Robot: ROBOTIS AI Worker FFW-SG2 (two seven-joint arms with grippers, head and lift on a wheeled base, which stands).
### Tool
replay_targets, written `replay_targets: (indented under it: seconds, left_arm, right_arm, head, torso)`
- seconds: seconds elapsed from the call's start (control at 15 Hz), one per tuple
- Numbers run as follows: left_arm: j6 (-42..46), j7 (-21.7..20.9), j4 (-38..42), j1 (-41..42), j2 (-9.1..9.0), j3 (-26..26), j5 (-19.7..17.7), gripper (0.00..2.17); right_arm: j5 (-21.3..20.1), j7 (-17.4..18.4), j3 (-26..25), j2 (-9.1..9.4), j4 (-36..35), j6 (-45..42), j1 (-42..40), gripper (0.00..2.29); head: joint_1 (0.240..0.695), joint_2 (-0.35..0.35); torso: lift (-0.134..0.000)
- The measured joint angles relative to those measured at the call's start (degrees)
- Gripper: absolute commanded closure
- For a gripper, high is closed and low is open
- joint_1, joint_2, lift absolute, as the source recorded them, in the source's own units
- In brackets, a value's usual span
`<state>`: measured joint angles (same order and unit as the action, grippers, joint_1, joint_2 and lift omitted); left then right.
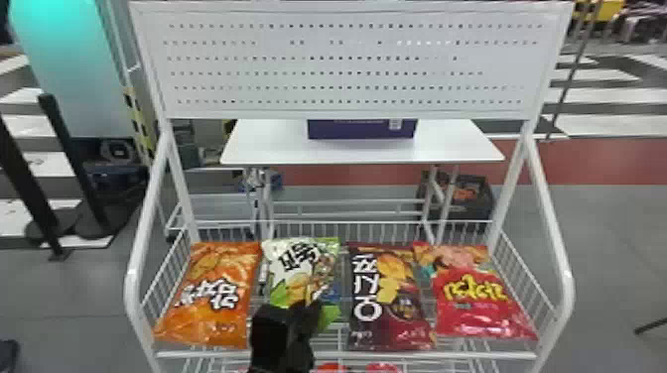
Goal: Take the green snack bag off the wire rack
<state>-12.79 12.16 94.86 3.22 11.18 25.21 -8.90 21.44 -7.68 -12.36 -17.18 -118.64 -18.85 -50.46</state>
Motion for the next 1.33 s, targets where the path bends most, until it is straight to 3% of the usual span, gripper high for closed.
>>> replay_targets:
  seconds: [0.13,0.4,0.87,1.13,1.33]
  left_arm:
    - [0.0,0.0,3.0,1.3,0.43,-0.3,-0.1,1.79]
    - [0.9,0.5,11.7,7.1,3.05,-2.1,-0.3,1.79]
    - [6.3,0.5,29.0,25.2,9.89,-13.3,-1.8,1.79]
    - [17.6,-0.6,33.0,36.5,10.78,-22.1,-4.9,1.79]
    - [22.8,-1.2,33.3,41.6,10.79,-25.8,-6.4,1.79]
  right_arm:
    - [0.0,0.0,0.0,0.02,0.0,0.0,0.0,0.17]
    - [0.0,0.0,0.1,0.04,-0.3,0.0,0.0,0.17]
    - [0.0,0.0,0.2,-0.14,-0.3,0.0,0.0,0.17]
    - [0.2,0.0,0.3,-0.32,-0.1,0.0,0.1,0.17]
    - [0.2,0.0,0.3,-0.39,-0.1,0.0,0.0,0.17]
  head:
    - [0.499,0.0]
    - [0.499,0.0]
    - [0.499,0.0]
    - [0.499,0.0]
    - [0.499,0.0]
  torso:
    - [0.0]
    - [0.0]
    - [0.0]
    - [0.0]
    - [0.0]
